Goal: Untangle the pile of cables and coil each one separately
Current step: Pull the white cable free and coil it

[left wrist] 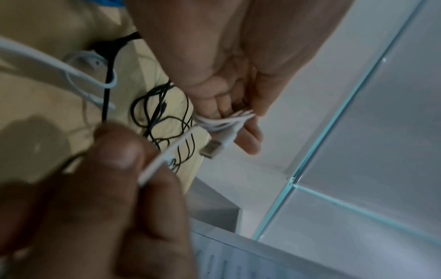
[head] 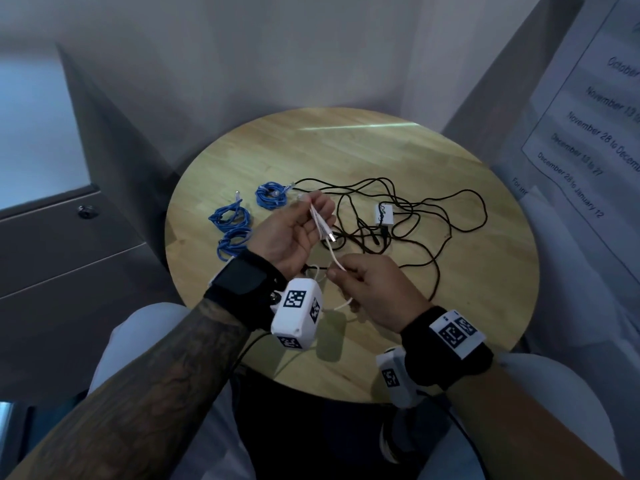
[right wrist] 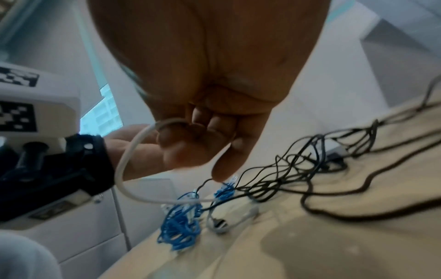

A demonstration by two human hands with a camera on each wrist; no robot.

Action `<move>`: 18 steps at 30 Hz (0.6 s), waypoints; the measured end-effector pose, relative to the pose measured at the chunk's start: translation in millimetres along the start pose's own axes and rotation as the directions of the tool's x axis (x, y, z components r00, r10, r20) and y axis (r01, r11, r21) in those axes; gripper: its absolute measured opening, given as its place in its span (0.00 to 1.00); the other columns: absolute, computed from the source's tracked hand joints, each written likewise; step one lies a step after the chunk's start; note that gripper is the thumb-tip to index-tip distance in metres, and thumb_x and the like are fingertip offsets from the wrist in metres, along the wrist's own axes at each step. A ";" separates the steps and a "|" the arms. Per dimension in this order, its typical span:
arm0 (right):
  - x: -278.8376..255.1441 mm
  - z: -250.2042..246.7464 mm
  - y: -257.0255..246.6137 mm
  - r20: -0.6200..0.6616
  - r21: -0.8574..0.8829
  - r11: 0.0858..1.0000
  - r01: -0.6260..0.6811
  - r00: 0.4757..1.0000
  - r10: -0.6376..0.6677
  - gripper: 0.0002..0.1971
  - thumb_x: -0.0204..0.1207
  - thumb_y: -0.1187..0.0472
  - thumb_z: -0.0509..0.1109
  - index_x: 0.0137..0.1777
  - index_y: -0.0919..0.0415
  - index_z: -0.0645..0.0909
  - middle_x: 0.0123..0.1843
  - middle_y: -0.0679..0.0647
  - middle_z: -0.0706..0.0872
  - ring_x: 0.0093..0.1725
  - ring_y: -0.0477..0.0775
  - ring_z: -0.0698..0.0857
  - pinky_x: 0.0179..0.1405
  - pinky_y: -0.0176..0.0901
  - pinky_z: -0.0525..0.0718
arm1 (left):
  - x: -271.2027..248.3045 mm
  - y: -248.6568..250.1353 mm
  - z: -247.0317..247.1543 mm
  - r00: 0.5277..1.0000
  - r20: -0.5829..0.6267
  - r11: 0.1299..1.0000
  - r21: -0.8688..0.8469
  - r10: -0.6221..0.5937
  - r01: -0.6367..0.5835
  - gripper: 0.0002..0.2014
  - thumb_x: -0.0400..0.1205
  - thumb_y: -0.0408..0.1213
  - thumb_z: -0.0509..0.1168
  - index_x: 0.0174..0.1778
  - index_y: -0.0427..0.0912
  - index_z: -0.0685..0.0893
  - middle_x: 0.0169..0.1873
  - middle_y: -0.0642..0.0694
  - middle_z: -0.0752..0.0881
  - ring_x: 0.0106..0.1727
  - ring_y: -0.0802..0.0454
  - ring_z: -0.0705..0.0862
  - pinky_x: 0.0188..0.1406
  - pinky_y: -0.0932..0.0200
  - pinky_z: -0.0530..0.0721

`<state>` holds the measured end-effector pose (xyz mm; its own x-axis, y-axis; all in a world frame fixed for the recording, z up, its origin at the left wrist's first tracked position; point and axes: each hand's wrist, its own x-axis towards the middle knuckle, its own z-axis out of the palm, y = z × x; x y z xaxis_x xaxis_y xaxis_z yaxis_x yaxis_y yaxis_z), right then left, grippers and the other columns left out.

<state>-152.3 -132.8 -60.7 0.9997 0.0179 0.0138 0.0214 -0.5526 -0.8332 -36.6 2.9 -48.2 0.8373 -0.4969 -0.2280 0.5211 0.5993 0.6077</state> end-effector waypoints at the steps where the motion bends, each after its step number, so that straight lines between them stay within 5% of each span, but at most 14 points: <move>1: 0.3 -2.1 0.5 -0.003 -0.001 1.000 0.005 1.000 -0.005 0.11 0.85 0.57 0.69 0.38 0.51 0.82 0.29 0.52 0.86 0.28 0.46 0.85 0.32 0.45 0.84 | 0.8 -3.0 -0.6 0.999 -0.026 0.999 0.040 0.028 -0.027 0.12 0.89 0.34 0.55 0.56 0.32 0.81 0.40 0.43 0.91 0.44 0.51 0.91 0.52 0.55 0.90; 5: -3.5 -4.1 -1.3 0.000 0.139 0.990 -0.038 0.999 0.038 0.08 0.83 0.59 0.72 0.42 0.54 0.85 0.35 0.54 0.91 0.38 0.56 0.90 0.44 0.59 0.88 | 8.8 -4.8 -6.6 0.981 -0.131 0.982 0.145 0.141 -0.122 0.11 0.89 0.32 0.56 0.54 0.32 0.83 0.47 0.39 0.89 0.45 0.49 0.91 0.60 0.53 0.86; 8: -4.9 -4.1 -9.7 -0.059 0.152 0.988 0.018 0.998 -0.009 0.10 0.85 0.60 0.69 0.42 0.59 0.87 0.33 0.55 0.89 0.34 0.56 0.87 0.39 0.50 0.85 | 7.0 -5.6 -7.5 0.975 -0.101 0.930 0.333 0.197 -0.154 0.10 0.88 0.30 0.59 0.54 0.30 0.84 0.46 0.36 0.89 0.45 0.47 0.91 0.58 0.51 0.87; 11: -2.2 -12.7 -11.9 -0.149 0.151 0.987 0.061 0.988 -0.038 0.11 0.86 0.61 0.67 0.45 0.63 0.88 0.36 0.45 0.88 0.35 0.40 0.83 0.37 0.39 0.82 | -3.0 -16.6 -4.9 0.967 0.105 0.640 0.732 0.234 -0.234 0.09 0.86 0.29 0.62 0.51 0.30 0.87 0.40 0.39 0.90 0.40 0.50 0.89 0.45 0.55 0.88; 13: 0.5 -23.1 -9.2 -0.203 0.105 0.991 0.086 0.977 -0.063 0.12 0.86 0.61 0.67 0.43 0.62 0.87 0.35 0.41 0.88 0.36 0.39 0.84 0.38 0.35 0.80 | -7.6 -23.3 -3.9 0.959 0.246 0.475 0.833 0.141 -0.284 0.12 0.87 0.33 0.62 0.47 0.30 0.88 0.34 0.45 0.89 0.36 0.52 0.85 0.41 0.57 0.83; 14: 2.2 -28.0 -6.9 -0.235 0.065 0.993 0.102 0.968 -0.084 0.13 0.86 0.60 0.67 0.42 0.60 0.87 0.37 0.43 0.89 0.38 0.43 0.86 0.41 0.40 0.81 | -9.8 -24.6 -1.8 0.960 0.273 0.458 0.846 0.067 -0.273 0.15 0.88 0.36 0.60 0.44 0.31 0.87 0.33 0.45 0.88 0.36 0.49 0.83 0.40 0.56 0.82; 18: 5.7 -38.0 4.3 -0.334 0.058 0.995 0.081 0.941 -0.057 0.10 0.85 0.59 0.69 0.41 0.57 0.86 0.35 0.48 0.89 0.40 0.51 0.88 0.46 0.50 0.86 | -19.6 -25.8 14.4 0.941 0.232 0.644 0.765 -0.248 -0.019 0.18 0.90 0.35 0.51 0.42 0.34 0.83 0.29 0.40 0.78 0.31 0.47 0.77 0.40 0.54 0.77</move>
<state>-146.2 -166.7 -43.2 0.9419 -0.2294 0.2452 0.1020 -0.5004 -0.8598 -68.9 -11.9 -48.4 0.6200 -0.7616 -0.1888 0.1931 -0.0851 0.9775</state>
